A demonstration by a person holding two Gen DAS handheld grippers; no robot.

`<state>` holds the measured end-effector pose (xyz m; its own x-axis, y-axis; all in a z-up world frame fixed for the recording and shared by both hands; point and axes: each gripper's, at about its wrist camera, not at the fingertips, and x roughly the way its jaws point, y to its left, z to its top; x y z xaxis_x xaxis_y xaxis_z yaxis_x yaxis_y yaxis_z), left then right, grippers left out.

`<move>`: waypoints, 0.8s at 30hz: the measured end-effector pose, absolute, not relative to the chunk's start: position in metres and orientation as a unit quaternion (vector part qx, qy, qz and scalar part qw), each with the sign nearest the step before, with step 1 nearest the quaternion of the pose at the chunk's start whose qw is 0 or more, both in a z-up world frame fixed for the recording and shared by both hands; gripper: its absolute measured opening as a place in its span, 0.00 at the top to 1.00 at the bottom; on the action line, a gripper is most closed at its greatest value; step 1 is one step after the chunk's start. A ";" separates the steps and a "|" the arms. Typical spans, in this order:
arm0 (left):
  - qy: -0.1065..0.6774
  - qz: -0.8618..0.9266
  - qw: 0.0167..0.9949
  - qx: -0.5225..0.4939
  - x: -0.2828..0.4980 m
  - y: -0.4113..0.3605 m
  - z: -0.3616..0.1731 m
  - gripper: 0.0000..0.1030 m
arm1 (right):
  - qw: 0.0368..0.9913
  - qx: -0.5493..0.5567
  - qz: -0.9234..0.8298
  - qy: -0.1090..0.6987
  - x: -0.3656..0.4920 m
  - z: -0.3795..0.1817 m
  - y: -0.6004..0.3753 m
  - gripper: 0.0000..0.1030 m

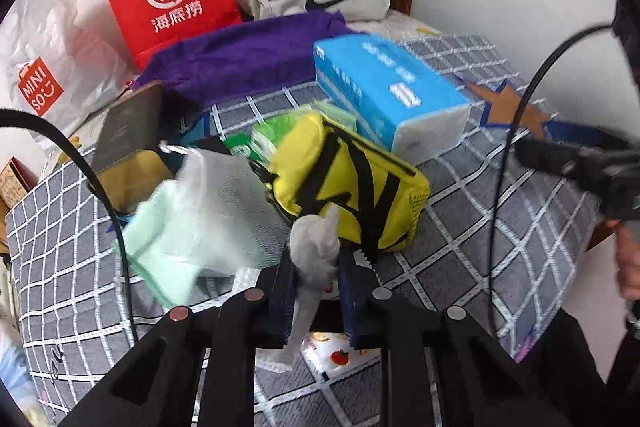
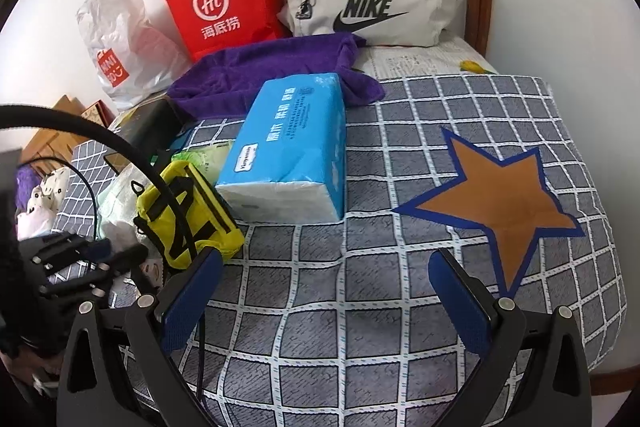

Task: Organize soft objects
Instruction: 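Grasp the yellow fanny pack with the right gripper while the left gripper grasps the white tissue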

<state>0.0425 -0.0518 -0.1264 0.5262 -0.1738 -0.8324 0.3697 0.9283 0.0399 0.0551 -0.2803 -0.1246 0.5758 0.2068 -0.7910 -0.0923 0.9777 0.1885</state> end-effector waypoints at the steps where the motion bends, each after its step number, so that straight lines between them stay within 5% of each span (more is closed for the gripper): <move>1: 0.458 -0.157 0.869 0.105 0.042 -0.049 -0.122 0.82 | 0.885 0.063 0.088 0.454 0.056 -0.125 -0.278 0.01; 24: 0.455 -0.089 0.886 0.013 0.068 0.052 -0.104 0.82 | 0.847 -0.021 0.230 0.479 0.110 -0.168 -0.151 0.01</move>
